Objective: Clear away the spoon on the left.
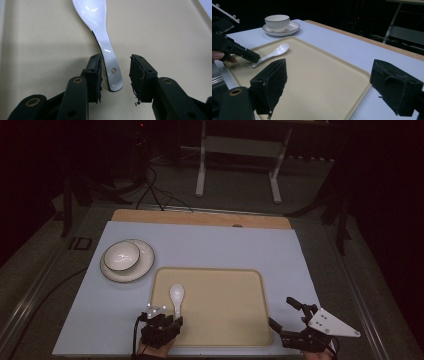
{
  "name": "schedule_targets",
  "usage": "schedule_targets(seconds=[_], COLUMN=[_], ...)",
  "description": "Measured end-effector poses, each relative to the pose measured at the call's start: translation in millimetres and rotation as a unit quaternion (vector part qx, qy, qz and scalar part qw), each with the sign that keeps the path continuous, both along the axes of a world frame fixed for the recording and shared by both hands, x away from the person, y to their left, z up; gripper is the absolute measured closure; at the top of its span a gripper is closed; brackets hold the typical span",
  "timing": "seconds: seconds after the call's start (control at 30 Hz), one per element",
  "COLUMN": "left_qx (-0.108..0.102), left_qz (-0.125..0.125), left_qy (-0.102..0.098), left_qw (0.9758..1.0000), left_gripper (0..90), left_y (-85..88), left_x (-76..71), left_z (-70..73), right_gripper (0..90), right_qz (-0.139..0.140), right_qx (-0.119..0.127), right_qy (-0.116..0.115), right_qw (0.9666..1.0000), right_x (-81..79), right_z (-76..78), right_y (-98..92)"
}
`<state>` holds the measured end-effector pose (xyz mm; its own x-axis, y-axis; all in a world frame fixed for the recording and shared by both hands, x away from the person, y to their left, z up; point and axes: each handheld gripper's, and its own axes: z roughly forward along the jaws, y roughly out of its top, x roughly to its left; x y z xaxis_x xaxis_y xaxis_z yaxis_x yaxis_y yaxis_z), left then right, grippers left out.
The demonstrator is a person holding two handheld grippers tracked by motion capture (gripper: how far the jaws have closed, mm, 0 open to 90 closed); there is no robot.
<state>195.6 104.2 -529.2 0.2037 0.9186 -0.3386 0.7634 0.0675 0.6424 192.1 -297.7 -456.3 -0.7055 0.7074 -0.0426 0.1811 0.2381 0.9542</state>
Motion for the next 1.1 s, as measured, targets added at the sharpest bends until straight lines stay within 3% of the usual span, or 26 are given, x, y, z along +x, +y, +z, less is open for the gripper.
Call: schedule_targets(seconds=[0.3,0.67,0.83,0.9,0.97,1.1], left_qx=[0.023,0.051,0.037,0.052,0.042,0.043], left_qz=[-0.024,-0.055,-0.080,-0.088,-0.099,-0.110], left_qy=[-0.009,-0.026,-0.035,-0.039,-0.043,-0.048], left_qw=[0.9994,0.9968,0.9955,0.9940,0.9933,0.9918], left_gripper=[58.7,43.3,29.8,29.0,25.4,20.7], left_y=[-1.1,-2.0,-4.6,-7.3,-8.0,-8.0], left_x=[2.5,9.2,13.3,14.7,15.8,17.7], left_z=[10.7,27.7,35.3,38.4,41.7,46.0], right_gripper=[14.3,14.3,14.3,14.2,14.3,14.3], right_qz=[-0.004,-0.002,-0.003,-0.003,-0.003,-0.002], right_qx=[-0.002,-0.003,0.001,0.001,0.001,0.002], right_qy=[0.004,0.009,0.018,0.016,0.016,0.016], right_qw=[1.0000,0.9999,0.9998,0.9999,0.9999,0.9999], right_x=[0.7,2.8,4.4,3.5,2.4,2.0], right_z=[-1.1,-3.2,-4.7,-4.7,-4.4,-4.1], right_y=[-1.2,-2.7,-5.3,-5.8,-6.2,-6.4])
